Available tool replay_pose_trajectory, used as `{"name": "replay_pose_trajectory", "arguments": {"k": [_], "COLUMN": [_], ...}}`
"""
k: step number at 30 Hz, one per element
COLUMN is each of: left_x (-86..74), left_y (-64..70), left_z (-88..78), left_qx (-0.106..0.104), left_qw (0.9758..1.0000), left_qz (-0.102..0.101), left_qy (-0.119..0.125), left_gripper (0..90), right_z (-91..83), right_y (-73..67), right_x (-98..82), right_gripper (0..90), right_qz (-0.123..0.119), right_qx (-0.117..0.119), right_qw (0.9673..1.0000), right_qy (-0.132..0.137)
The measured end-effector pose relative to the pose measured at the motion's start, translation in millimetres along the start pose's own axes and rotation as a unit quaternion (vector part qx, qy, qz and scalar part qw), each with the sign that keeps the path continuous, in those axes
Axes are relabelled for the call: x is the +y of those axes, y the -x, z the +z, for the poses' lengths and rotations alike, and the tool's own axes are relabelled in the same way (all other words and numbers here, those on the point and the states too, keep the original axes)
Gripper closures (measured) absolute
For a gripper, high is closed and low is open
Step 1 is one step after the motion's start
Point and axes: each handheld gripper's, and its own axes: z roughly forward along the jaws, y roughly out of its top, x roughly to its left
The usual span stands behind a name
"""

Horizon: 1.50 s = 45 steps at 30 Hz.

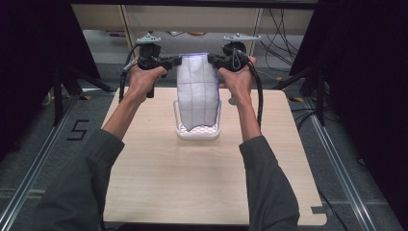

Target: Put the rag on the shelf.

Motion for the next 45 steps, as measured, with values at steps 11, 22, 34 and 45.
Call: {"name": "replay_pose_trajectory", "arguments": {"k": [11, 22, 34, 45], "left_x": [-14.1, -43.1, -67.8, -83.4], "left_y": [-14.6, -30.7, -34.3, -35.9], "left_z": [23.4, 46.2, 57.4, 63.5], "left_qx": [0.001, 0.008, -0.003, -0.015], "left_qw": [0.9996, 0.9982, 0.9957, 0.9928], "left_qz": [-0.01, -0.027, -0.029, -0.032], "left_qy": [-0.028, -0.054, -0.089, -0.115], "left_gripper": [85.9, 85.8, 85.6, 85.3], "right_z": [24.7, 47.0, 60.8, 66.2], "right_y": [14.7, 23.4, 33.4, 39.1], "right_x": [-20.0, -39.6, -60.2, -74.4], "right_gripper": [85.2, 85.0, 84.6, 82.8], "right_qz": [0.02, 0.021, 0.031, 0.044], "right_qx": [-0.012, -0.017, -0.019, -0.017], "right_qw": [0.9996, 0.9984, 0.9942, 0.9889], "right_qy": [-0.018, -0.051, -0.101, -0.141]}}
